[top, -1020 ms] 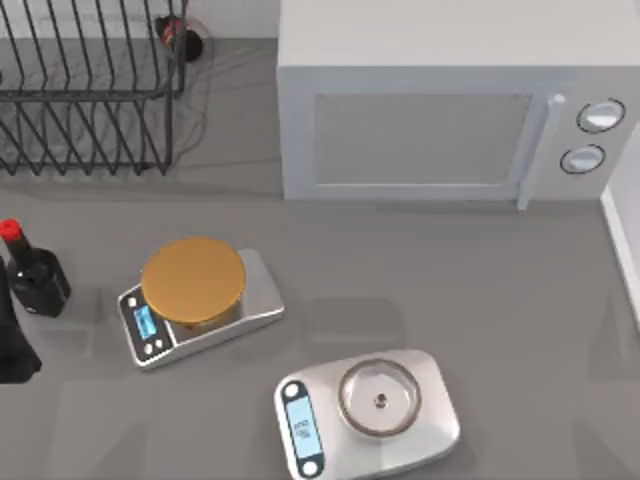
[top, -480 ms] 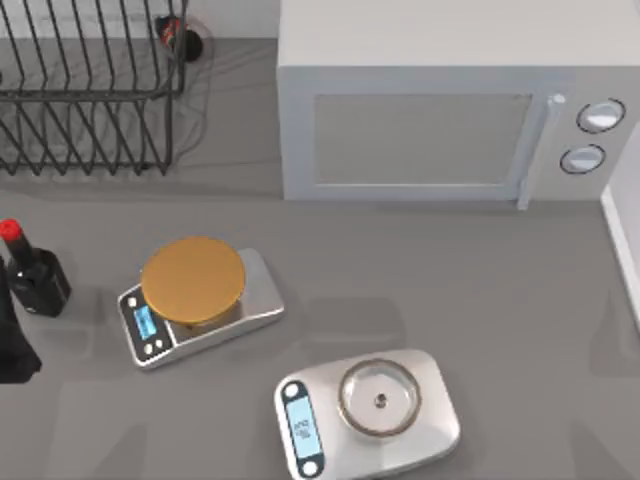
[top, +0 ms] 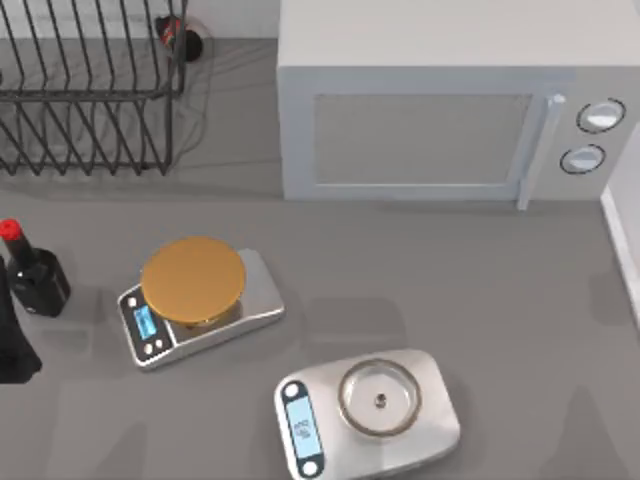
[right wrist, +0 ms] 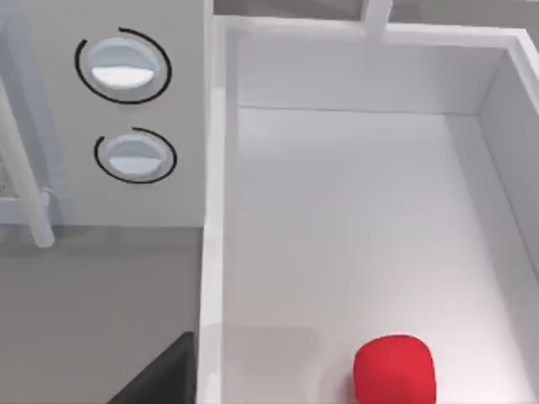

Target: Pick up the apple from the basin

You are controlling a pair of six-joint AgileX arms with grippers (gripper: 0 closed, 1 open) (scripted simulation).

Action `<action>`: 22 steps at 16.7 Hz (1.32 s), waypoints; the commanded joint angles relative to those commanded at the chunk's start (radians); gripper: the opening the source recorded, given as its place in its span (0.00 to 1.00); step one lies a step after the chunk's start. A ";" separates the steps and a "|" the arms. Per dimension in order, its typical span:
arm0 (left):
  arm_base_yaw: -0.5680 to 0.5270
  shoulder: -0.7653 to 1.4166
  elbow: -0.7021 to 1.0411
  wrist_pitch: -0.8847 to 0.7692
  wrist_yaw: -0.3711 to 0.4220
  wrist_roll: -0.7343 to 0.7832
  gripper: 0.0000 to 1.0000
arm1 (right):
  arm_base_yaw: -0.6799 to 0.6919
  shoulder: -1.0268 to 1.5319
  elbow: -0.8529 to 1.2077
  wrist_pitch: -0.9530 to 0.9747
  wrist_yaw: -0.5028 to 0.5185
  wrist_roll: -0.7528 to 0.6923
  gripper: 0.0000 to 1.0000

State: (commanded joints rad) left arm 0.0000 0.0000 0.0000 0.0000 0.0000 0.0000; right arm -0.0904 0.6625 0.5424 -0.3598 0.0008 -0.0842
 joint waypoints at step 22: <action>0.000 0.000 0.000 0.000 0.000 0.000 1.00 | -0.176 1.455 1.065 -0.701 0.002 -0.164 1.00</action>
State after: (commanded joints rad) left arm 0.0000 0.0000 0.0000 0.0000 0.0000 0.0000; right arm -0.2665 2.1177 1.6075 -1.0606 0.0023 -0.2482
